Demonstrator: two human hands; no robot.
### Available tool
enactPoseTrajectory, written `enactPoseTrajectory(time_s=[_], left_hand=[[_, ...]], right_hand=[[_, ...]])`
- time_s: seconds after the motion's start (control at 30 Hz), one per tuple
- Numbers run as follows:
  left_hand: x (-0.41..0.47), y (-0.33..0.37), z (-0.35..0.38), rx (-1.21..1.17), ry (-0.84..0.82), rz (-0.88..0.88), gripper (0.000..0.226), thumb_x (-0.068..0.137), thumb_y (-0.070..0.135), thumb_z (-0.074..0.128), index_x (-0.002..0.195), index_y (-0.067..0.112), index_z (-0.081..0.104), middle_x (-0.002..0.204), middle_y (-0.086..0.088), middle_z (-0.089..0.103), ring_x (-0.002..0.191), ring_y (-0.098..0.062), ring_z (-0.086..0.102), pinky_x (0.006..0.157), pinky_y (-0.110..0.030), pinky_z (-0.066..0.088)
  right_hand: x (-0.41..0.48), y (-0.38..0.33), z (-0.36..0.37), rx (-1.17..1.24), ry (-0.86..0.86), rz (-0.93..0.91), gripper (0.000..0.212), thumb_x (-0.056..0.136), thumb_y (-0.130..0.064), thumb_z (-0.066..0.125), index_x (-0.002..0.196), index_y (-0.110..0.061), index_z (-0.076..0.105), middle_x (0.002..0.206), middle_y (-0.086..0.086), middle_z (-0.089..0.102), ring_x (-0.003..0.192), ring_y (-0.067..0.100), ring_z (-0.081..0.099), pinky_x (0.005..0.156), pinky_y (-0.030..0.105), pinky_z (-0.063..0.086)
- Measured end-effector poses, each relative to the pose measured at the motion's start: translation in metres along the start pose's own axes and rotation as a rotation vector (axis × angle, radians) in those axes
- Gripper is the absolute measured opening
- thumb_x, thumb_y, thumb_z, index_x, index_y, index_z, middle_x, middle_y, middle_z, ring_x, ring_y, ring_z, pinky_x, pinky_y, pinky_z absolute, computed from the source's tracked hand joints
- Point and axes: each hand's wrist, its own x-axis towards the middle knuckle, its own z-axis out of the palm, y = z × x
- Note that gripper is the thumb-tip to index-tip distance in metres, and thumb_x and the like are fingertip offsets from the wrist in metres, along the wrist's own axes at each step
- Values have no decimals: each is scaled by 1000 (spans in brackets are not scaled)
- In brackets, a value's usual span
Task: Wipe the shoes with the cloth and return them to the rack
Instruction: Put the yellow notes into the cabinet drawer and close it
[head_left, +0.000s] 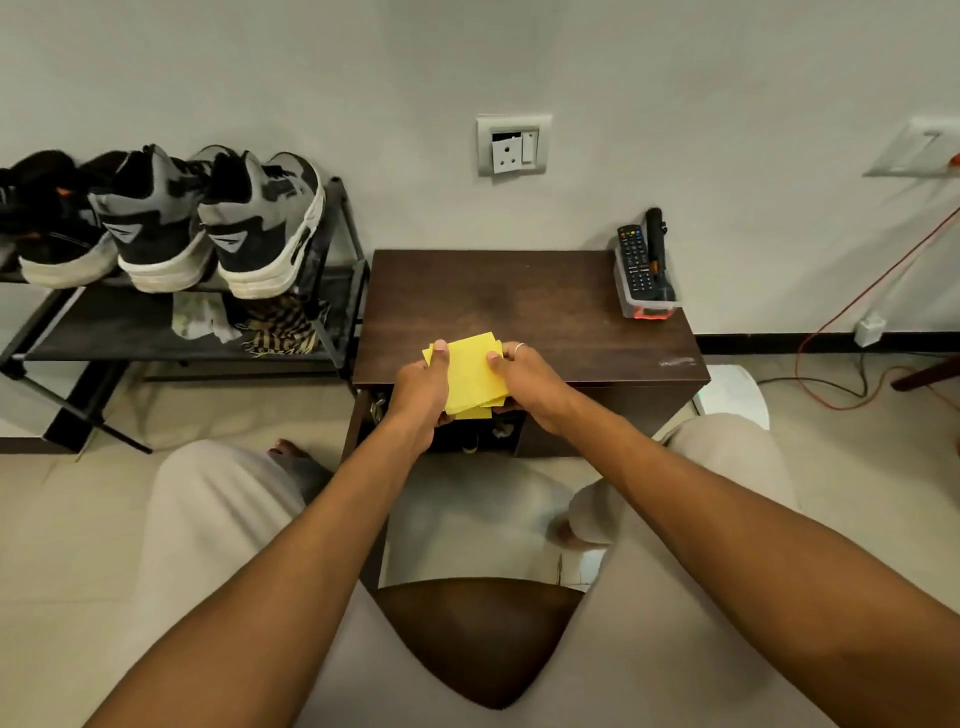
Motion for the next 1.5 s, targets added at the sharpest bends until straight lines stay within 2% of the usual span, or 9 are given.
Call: enactPoseTrajectory(time_s=[0.33, 0.5, 0.7, 0.87, 1.13, 1.23, 1.33, 1.4, 1.5], left_hand=[[-6, -13, 7, 0, -230, 20, 26, 105, 22, 57, 124, 5, 61, 101, -11, 72, 77, -22, 71, 58, -28, 59], [-2, -25, 11, 2, -72, 4, 14, 105, 23, 58, 95, 14, 62, 92, -9, 70, 72, -23, 69, 59, -29, 62], [12, -58, 11, -43, -115, -205, 17, 103, 17, 61, 109, 2, 60, 82, -15, 69, 63, -21, 68, 54, -28, 60], [44, -91, 5, 0, -76, -329, 15, 101, 6, 62, 114, 1, 63, 79, -15, 71, 60, -16, 66, 49, -23, 57], [121, -133, 28, 100, 23, -294, 15, 103, 14, 57, 116, 15, 66, 86, -12, 72, 58, -17, 66, 41, -23, 46], [160, -138, 36, 303, 8, -209, 17, 101, 20, 58, 113, 20, 70, 86, -10, 73, 74, -26, 70, 62, -30, 57], [192, -140, 41, 497, -5, -105, 20, 96, 20, 63, 109, 10, 74, 114, -15, 73, 107, -36, 68, 92, -37, 57], [208, -140, 44, 631, 14, -54, 23, 95, 21, 61, 111, 8, 73, 123, -12, 70, 117, -34, 62, 94, -33, 51], [225, -142, 47, 747, 6, -27, 26, 95, 31, 55, 114, 16, 66, 122, -10, 67, 115, -37, 60, 91, -37, 51]], right_hand=[[13, 30, -7, 145, 105, 33, 55, 103, -6, 49, 152, -26, 36, 140, 5, 49, 115, 21, 58, 96, 43, 57], [9, 34, -13, 158, -116, 225, 27, 108, -17, 44, 134, -13, 48, 112, 13, 65, 80, 19, 64, 53, 28, 51], [25, 65, -1, -41, -56, 309, 22, 108, -15, 42, 123, -7, 54, 81, 5, 54, 55, 10, 49, 39, 19, 33], [53, 94, 22, -35, -13, 431, 18, 106, -21, 46, 118, -10, 54, 80, 8, 59, 64, 15, 52, 49, 25, 37], [111, 147, 55, 256, 258, 427, 25, 95, 3, 48, 112, -7, 63, 83, 11, 65, 53, 16, 55, 42, 25, 42], [139, 160, 53, 296, 340, 405, 22, 92, 8, 54, 102, -9, 62, 86, 12, 65, 58, 19, 57, 46, 27, 43], [163, 169, 50, 300, 368, 414, 21, 91, 6, 61, 84, -14, 62, 86, 9, 66, 66, 23, 59, 52, 30, 45], [179, 175, 51, 282, 372, 429, 10, 91, -1, 66, 93, -10, 65, 94, 12, 68, 76, 29, 65, 55, 35, 51], [195, 181, 51, 188, 375, 409, 29, 92, -4, 66, 121, -3, 62, 122, 15, 68, 108, 34, 67, 90, 43, 58]])
